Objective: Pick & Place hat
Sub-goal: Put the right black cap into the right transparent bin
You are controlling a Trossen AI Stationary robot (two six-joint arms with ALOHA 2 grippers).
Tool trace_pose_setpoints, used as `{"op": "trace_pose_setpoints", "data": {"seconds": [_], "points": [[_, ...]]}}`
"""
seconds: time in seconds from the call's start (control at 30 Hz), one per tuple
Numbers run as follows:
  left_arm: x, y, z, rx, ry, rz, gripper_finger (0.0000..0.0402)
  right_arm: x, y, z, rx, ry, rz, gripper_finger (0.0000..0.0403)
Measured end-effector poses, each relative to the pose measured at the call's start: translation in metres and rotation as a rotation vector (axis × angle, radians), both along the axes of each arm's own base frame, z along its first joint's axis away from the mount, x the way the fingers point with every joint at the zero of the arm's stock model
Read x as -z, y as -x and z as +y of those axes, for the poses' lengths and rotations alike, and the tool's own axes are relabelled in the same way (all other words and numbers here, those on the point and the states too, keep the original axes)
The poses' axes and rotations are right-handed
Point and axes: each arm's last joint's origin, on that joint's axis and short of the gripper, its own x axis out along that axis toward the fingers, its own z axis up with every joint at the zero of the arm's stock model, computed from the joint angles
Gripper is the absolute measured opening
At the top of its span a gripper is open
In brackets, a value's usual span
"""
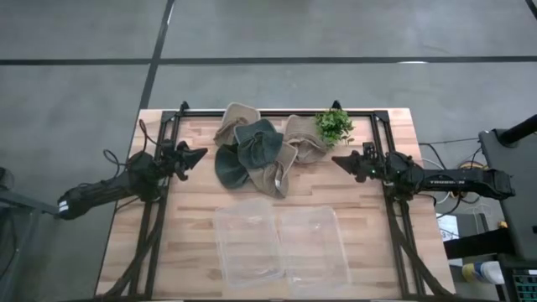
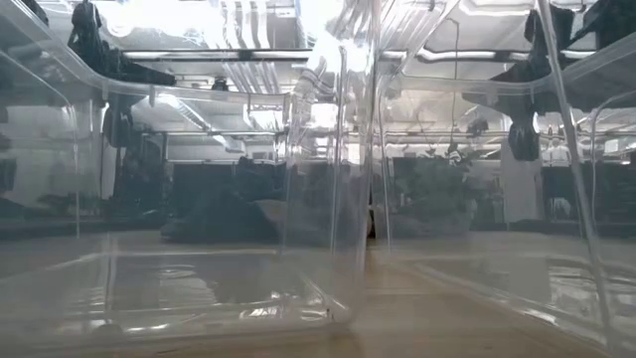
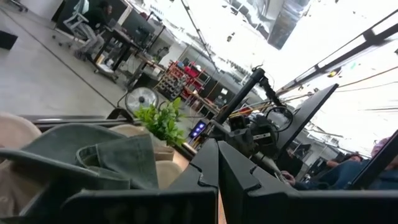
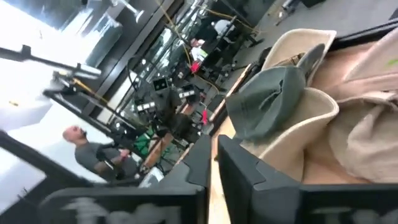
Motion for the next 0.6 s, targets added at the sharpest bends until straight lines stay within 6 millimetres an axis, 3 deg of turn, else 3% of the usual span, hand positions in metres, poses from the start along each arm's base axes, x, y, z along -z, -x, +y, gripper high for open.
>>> {"op": "trace_pose_setpoints", "data": {"seconds": [0.17,0.33,0.6], "points": [[-0.003,0.0,0.0,0.004,0.021,-0.039,0.0,-0.027,-0.011,-0.004,0.057,0.023,-0.022,0.0107],[-0.011,0.002,0.0,0.002,0.049,-0.142,0.0,-0.07,-0.037,-0.009,0.077,0.042,-0.027,0.0176],[-0.016,0.005,0.002,-0.044,0.202,-0.272,0.0,-0.132,-0.104,-0.031,0.089,0.006,0.345,0.0192]]}}
